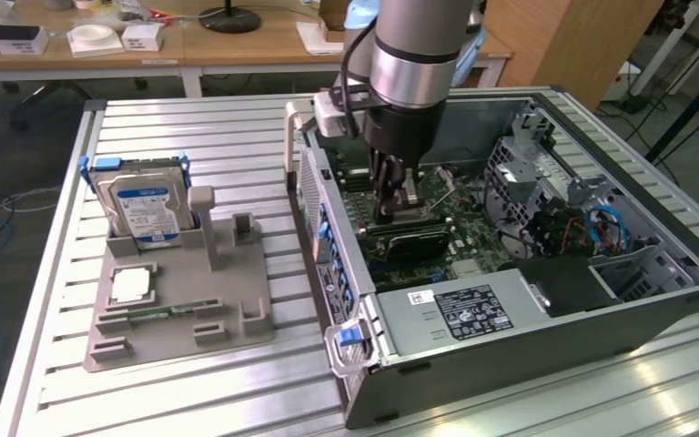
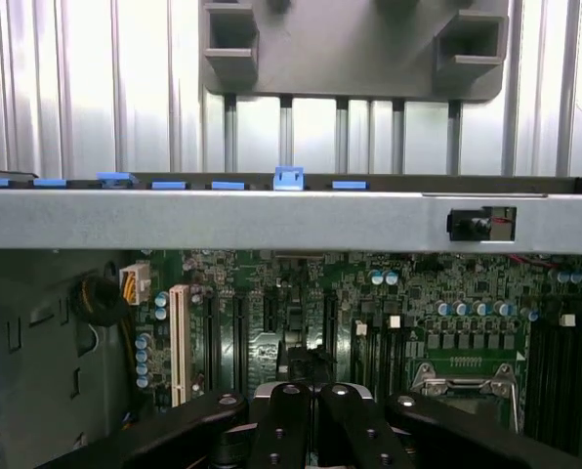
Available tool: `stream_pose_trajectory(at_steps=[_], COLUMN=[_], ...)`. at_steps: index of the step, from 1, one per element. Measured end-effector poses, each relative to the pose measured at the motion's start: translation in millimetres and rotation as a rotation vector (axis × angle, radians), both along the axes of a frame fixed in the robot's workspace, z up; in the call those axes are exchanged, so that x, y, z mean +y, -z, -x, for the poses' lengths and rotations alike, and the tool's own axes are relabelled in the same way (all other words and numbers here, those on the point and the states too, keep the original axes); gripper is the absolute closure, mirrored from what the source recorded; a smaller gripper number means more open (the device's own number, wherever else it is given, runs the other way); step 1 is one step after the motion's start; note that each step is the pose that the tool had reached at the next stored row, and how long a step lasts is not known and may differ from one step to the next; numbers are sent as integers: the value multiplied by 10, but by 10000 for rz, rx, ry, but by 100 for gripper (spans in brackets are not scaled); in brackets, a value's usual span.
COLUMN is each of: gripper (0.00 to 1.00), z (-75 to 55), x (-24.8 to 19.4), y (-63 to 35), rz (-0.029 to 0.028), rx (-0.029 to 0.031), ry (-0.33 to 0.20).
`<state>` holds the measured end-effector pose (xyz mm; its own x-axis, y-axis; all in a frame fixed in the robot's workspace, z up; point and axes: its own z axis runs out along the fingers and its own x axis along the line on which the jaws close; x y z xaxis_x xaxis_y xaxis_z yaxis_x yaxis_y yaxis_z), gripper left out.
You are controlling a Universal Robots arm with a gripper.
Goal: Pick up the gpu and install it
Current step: 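Press down on the gpu until it lock into place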
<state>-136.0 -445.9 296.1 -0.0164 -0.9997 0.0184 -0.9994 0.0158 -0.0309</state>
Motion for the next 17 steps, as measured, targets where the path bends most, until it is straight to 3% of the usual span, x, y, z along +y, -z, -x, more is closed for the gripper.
stream_pose_trajectory(at_steps=[17], gripper=[89], z=[232], x=[0], y=[-47], rz=[0], rx=[-7], ry=[0])
